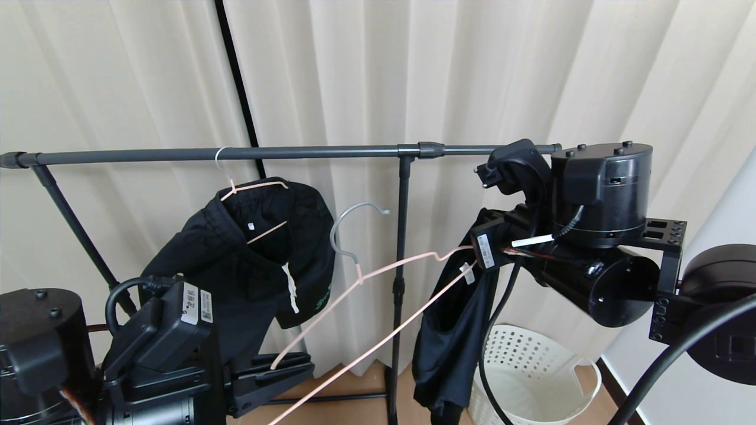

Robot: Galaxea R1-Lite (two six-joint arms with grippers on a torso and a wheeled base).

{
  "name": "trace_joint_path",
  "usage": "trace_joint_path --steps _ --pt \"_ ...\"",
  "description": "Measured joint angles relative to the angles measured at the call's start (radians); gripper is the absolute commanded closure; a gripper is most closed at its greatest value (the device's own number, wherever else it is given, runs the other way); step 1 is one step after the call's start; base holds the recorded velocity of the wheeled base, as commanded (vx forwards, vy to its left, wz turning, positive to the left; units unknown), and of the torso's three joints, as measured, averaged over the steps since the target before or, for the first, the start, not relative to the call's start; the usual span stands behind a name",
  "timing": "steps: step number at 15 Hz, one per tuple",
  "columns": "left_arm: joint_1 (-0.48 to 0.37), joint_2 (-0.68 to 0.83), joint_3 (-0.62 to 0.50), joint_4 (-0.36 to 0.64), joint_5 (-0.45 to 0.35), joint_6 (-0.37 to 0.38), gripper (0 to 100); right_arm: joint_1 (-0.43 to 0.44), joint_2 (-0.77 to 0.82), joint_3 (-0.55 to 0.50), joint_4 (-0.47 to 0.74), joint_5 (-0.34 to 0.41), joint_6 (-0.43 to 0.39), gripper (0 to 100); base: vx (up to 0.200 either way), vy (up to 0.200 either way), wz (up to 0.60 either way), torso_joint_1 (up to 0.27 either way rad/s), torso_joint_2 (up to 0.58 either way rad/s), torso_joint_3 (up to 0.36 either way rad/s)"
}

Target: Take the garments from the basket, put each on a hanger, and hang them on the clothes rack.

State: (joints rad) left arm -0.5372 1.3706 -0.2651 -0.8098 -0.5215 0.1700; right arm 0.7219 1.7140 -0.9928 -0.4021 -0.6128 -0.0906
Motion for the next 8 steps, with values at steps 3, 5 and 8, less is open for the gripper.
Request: trace_joint_path --steps 3,5,8 --pt "0.000 0.001 -0.006 0.000 0.000 -0.001 100 0.000 0.002 -0.009 -0.001 -0.001 0.000 100 0.000 0.000 0.00 0.000 0.00 0.000" --pt "-0.008 0.000 -0.013 0.000 0.000 -0.015 100 0.001 0.005 -0.010 -0.002 -0.001 0.001 100 0.000 0.000 0.00 0.000 0.00 0.000" --pt "-0.040 -0.001 -0.018 -0.014 0.002 -0.025 100 0.001 0.009 -0.024 -0.004 -0.001 0.006 100 0.000 0.000 0.00 0.000 0.00 0.000"
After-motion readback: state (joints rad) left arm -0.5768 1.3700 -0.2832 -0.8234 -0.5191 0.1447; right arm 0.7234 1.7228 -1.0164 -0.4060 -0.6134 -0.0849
